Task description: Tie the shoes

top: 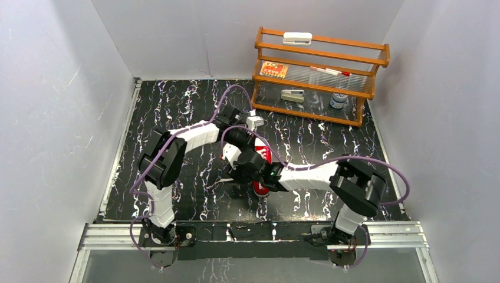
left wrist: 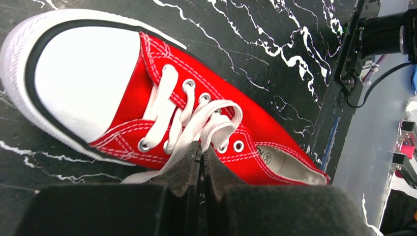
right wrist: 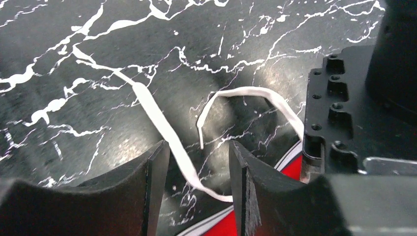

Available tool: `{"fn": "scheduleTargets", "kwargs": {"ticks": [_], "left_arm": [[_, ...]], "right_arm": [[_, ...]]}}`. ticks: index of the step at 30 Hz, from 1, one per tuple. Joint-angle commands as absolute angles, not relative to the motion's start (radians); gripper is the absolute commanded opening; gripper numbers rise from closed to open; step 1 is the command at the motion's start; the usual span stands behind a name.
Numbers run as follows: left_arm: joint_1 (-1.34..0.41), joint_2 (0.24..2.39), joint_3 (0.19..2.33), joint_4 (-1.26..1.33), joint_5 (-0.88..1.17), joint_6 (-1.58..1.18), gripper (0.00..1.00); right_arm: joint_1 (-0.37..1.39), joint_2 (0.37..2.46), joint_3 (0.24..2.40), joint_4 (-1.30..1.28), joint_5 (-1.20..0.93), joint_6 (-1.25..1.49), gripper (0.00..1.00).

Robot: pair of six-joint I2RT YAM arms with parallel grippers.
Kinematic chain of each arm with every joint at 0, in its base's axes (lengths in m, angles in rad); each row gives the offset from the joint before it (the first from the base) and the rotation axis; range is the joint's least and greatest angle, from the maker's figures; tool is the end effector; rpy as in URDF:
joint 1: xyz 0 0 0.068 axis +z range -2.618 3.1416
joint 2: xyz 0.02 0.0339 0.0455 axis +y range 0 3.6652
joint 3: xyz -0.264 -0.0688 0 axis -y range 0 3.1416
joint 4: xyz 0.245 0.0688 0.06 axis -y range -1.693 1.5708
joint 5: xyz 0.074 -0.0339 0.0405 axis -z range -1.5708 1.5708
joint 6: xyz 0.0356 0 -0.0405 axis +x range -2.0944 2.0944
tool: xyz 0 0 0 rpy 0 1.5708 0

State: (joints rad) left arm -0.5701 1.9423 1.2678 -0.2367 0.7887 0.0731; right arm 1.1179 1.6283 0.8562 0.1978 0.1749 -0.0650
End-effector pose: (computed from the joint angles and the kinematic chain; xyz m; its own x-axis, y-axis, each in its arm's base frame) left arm 0.3276 -0.2401 0.1750 -0.6090 0.4516 -0.6521 0.7930 0.3266 -0.5144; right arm 0.1561 0.3067 0.1899 -0.1838 -0.5240 -0.8317 -0.8352 0.5293 -0.1489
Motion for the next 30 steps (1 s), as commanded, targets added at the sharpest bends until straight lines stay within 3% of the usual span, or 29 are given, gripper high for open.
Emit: {"fn": "scheduleTargets", "kwargs": {"ticks": [1, 15, 22, 26, 30], "left_arm": [[-0.542, 1.941, 1.309, -0.330, 0.857, 0.147, 0.00], [-0.536, 1.982, 1.353, -0.371, 0.900, 0.154, 0.00], [-0.535, 1.960, 1.325, -0.383, 0.859, 0.173, 0.00], [-0.533, 1.953, 1.318, -0.391, 0.851, 0.185, 0.00], [-0.532, 1.936, 1.310, -0.385, 0.897, 0.170, 0.00]], "right_arm": [[1.122, 1.696, 0.926, 0.333, 0.237, -0.130, 0.55], [1.117, 1.882, 1.007, 0.331, 0.389, -0.078, 0.49], [1.115, 1.890, 0.969, 0.298, 0.269, -0.009, 0.24], [1.113, 1.886, 0.990, 0.230, 0.164, -0.020, 0.00], [1.081, 1.842, 1.000, 0.166, -0.008, -0.047, 0.00]]}}
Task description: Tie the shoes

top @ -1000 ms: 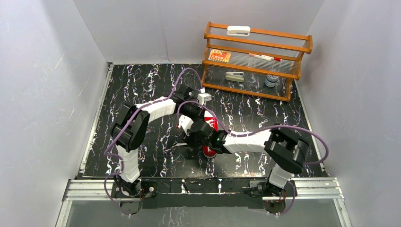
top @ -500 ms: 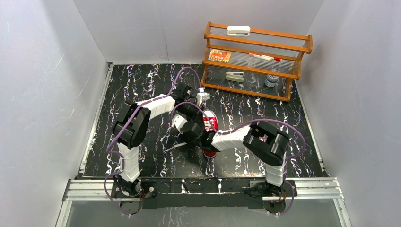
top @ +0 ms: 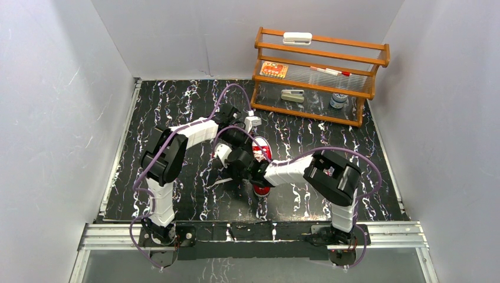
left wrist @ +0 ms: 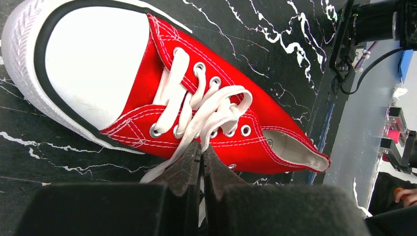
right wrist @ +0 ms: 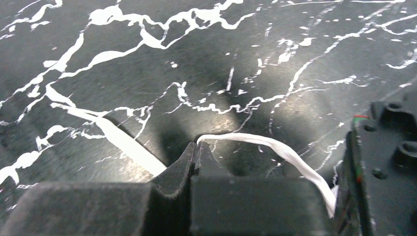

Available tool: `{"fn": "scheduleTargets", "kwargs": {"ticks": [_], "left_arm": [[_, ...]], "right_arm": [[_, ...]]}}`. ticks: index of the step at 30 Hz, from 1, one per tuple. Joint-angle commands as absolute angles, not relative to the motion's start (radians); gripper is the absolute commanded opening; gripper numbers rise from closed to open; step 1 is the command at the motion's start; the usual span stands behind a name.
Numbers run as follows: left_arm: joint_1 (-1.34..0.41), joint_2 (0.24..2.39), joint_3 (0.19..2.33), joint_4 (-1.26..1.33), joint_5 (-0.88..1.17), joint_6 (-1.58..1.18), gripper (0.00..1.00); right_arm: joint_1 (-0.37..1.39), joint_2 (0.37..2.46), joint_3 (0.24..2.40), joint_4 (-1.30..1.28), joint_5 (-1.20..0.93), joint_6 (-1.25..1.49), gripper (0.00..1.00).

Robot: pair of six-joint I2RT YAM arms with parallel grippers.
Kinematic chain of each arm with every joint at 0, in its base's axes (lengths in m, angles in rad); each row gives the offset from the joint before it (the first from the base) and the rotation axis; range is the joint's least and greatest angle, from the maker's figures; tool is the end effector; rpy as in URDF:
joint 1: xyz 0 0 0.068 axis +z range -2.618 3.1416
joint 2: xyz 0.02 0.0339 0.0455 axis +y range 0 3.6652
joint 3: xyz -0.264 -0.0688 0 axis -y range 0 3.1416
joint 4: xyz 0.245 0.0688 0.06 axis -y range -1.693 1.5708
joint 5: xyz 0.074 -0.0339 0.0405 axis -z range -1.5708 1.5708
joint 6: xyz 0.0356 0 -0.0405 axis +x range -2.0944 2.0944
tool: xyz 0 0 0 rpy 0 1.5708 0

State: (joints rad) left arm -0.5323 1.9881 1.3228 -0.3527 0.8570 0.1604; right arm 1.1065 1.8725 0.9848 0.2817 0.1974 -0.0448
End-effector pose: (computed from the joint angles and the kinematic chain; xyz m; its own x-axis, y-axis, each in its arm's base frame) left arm 0.3378 -0.2302 0.1680 -0.6162 0.4843 -0.6211 0.7827 0.2891 -0.5512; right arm 0.1805 0.3448 0.1514 -0.2188 -0.5349 -0.8161 -0.8152 0.5598 -0.1484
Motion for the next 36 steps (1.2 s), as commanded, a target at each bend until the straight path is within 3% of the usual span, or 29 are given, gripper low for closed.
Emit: {"fn": "scheduleTargets", "kwargs": {"ticks": [1, 13, 25, 36], "left_arm": [[-0.532, 1.933, 1.308, -0.380, 0.909, 0.162, 0.00], [-0.532, 1.899, 1.286, -0.374, 0.782, 0.115, 0.00], [-0.543, 1.765, 1.101, -0.081, 0.831, -0.188, 0.00], [-0.543, 1.756, 1.099, -0.017, 0.760, -0.278, 0.00]], "right_arm": [[1.075, 1.833, 1.001, 0.154, -0.050, -0.054, 0.00], [1.061, 1.667, 1.003, 0.039, -0.221, -0.081, 0.00], [1.044, 1.457, 0.942, -0.032, -0.082, 0.396, 0.00], [0.983, 1.385, 1.055, -0.566, -0.017, 0.480, 0.00]]}}
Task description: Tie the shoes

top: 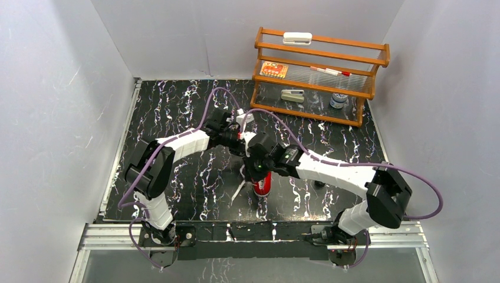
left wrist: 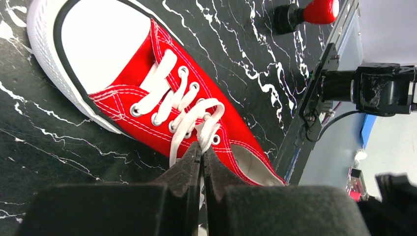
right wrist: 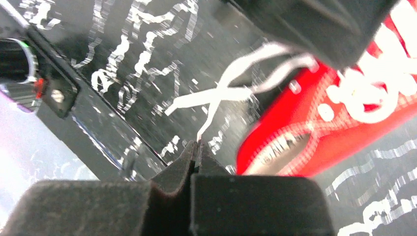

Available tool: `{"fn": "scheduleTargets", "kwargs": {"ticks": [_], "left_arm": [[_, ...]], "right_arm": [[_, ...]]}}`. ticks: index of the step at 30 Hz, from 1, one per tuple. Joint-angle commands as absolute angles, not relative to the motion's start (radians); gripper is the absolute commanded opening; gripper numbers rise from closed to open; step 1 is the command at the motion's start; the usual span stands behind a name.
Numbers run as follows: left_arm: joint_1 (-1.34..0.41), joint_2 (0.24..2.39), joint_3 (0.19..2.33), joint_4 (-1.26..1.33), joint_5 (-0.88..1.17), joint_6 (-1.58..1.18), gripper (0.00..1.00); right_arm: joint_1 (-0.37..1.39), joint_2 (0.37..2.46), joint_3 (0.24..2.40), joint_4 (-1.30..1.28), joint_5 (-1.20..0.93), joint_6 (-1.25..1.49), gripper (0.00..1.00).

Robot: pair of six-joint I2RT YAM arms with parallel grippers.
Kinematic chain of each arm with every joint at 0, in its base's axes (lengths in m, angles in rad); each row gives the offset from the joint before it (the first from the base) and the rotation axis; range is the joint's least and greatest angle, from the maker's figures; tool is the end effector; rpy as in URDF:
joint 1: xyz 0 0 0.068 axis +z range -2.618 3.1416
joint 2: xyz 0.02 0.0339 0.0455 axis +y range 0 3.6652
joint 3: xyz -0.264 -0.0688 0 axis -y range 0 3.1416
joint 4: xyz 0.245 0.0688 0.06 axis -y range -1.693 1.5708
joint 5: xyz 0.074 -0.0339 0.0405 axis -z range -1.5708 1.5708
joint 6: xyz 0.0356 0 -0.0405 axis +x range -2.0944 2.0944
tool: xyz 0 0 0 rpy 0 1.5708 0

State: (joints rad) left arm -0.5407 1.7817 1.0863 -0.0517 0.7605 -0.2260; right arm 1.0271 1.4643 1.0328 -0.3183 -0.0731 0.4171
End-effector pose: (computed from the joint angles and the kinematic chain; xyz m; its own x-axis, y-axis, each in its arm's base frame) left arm 0.3089 -0.2141 0.1929 -0.7485 0.2600 -0.6100 0.6554 0.4300 -0.6209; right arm 0.1632 0.2750 0.2534 -0.6793 -0.3427 -0.6489 -0.6628 0.6661 0.3420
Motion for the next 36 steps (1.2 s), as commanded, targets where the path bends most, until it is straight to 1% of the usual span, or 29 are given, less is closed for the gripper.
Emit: {"fn": "scheduleTargets", "kwargs": {"ticks": [1, 5, 9, 12, 16, 20, 24, 28, 29, 30, 31, 33, 34, 36], "left_arm": [[-0.544, 1.760, 1.101, -0.012, 0.758, -0.283, 0.00], [-0.543, 1.765, 1.112, -0.005, 0.746, -0.294, 0.00], [-0.543, 1.788, 1.142, -0.007, 0.750, -0.302, 0.00], [-0.543, 1.809, 1.159, -0.011, 0.742, -0.303, 0.00], [-0.543, 1.822, 1.168, -0.026, 0.731, -0.296, 0.00], [-0.543, 1.823, 1.170, -0.057, 0.716, -0.277, 0.00], [-0.543, 1.811, 1.157, -0.054, 0.722, -0.284, 0.00], [-0.543, 1.798, 1.143, -0.056, 0.726, -0.287, 0.00], [-0.543, 1.791, 1.141, -0.059, 0.727, -0.287, 0.00], [-0.543, 1.786, 1.135, -0.062, 0.730, -0.286, 0.00], [-0.543, 1.779, 1.131, -0.063, 0.732, -0.285, 0.00], [-0.543, 1.762, 1.117, -0.063, 0.728, -0.285, 0.00], [-0.543, 1.755, 1.114, -0.063, 0.729, -0.287, 0.00], [-0.543, 1.746, 1.104, -0.062, 0.731, -0.288, 0.00]], "right_arm": [[0.962, 1.357, 1.039, -0.600, -0.007, 0.492, 0.00], [0.865, 1.246, 0.986, -0.704, -0.011, 0.522, 0.00], [0.811, 1.207, 0.989, -0.805, -0.006, 0.530, 0.00], [0.772, 1.238, 1.000, -0.887, 0.042, 0.528, 0.00], [0.737, 1.336, 1.044, -0.986, 0.110, 0.513, 0.00], [0.697, 1.379, 1.026, -0.958, 0.080, 0.489, 0.00], [0.664, 1.425, 0.958, -0.840, -0.033, 0.415, 0.00], [0.661, 1.489, 0.977, -0.803, -0.092, 0.350, 0.00], [0.660, 1.497, 0.992, -0.804, -0.092, 0.333, 0.02], [0.660, 1.498, 1.005, -0.802, -0.088, 0.320, 0.08], [0.659, 1.494, 1.019, -0.796, -0.077, 0.306, 0.20], [0.656, 1.478, 1.039, -0.769, -0.068, 0.277, 0.46], [0.649, 1.470, 1.041, -0.737, -0.094, 0.255, 0.55], [0.634, 1.450, 1.029, -0.642, -0.169, 0.188, 0.62]]}}
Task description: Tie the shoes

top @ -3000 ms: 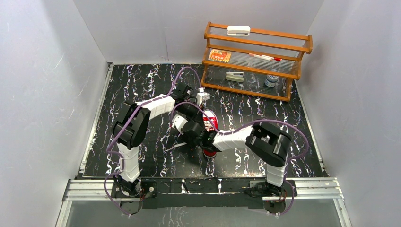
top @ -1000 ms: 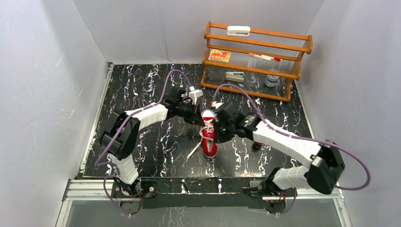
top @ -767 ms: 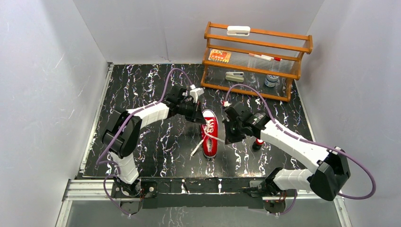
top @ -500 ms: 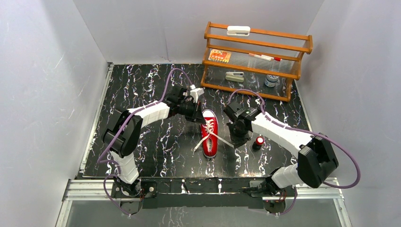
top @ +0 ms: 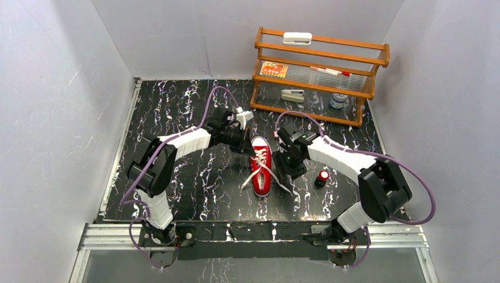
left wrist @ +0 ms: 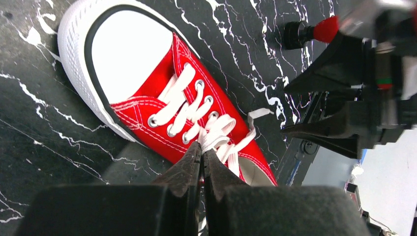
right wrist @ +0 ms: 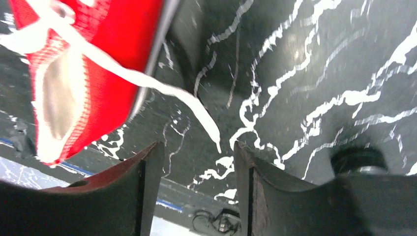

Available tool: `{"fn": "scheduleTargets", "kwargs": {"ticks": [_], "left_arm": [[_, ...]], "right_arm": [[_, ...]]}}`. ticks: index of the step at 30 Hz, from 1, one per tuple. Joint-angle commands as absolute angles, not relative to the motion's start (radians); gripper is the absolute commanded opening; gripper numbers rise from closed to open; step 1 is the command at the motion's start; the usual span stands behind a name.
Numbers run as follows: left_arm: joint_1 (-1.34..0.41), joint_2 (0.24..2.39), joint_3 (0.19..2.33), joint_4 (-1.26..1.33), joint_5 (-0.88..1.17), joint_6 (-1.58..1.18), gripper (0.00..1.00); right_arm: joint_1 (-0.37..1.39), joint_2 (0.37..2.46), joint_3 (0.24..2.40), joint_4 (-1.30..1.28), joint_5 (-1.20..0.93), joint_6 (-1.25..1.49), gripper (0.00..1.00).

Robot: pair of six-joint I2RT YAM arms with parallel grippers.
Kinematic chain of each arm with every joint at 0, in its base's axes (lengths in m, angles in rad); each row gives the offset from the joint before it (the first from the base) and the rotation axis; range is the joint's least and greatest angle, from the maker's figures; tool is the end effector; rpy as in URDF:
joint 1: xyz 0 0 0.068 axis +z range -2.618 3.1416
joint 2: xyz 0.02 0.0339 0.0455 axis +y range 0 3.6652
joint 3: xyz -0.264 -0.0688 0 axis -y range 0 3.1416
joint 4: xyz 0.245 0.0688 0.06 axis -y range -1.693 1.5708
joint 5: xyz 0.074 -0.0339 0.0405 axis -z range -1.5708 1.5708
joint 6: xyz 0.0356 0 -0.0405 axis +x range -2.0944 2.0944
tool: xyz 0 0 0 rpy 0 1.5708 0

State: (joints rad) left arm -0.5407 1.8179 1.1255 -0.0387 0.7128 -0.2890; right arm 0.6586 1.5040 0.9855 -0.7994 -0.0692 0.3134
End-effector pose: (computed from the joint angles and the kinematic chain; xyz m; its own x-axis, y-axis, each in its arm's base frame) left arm 0.3195 -0.2190 0.1919 -0.7786 0.2160 -0.5891 0.6102 0.4795 -0.6307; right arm 0.2139 0.1686 0.2016 -0.9208 -0.3237 -0.2174 -0.3578 0.9231 0.1408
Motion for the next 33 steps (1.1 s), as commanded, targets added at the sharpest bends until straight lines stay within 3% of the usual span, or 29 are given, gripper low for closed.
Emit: {"fn": "scheduleTargets", "kwargs": {"ticks": [1, 6, 14, 18, 25, 33], "left_arm": [[-0.543, 1.741, 1.099, -0.060, 0.732, -0.288, 0.00], [-0.543, 1.717, 1.085, -0.057, 0.718, -0.291, 0.00], [-0.543, 1.714, 1.088, -0.057, 0.720, -0.311, 0.00], [-0.543, 1.707, 1.080, -0.057, 0.717, -0.311, 0.00], [-0.543, 1.700, 1.074, -0.064, 0.721, -0.319, 0.00], [-0.543, 1.702, 1.084, -0.091, 0.721, -0.307, 0.00]], "right_arm": [[0.630, 1.441, 1.019, -0.591, -0.204, 0.148, 0.64], [0.627, 1.338, 0.901, -0.284, -0.350, -0.034, 0.64], [0.519, 1.307, 0.718, -0.031, -0.558, -0.009, 0.51], [0.476, 1.307, 0.637, 0.098, -0.632, 0.045, 0.50], [0.452, 1.361, 0.588, 0.201, -0.714, 0.088, 0.50], [0.450, 1.419, 0.574, 0.254, -0.721, 0.107, 0.40]]}}
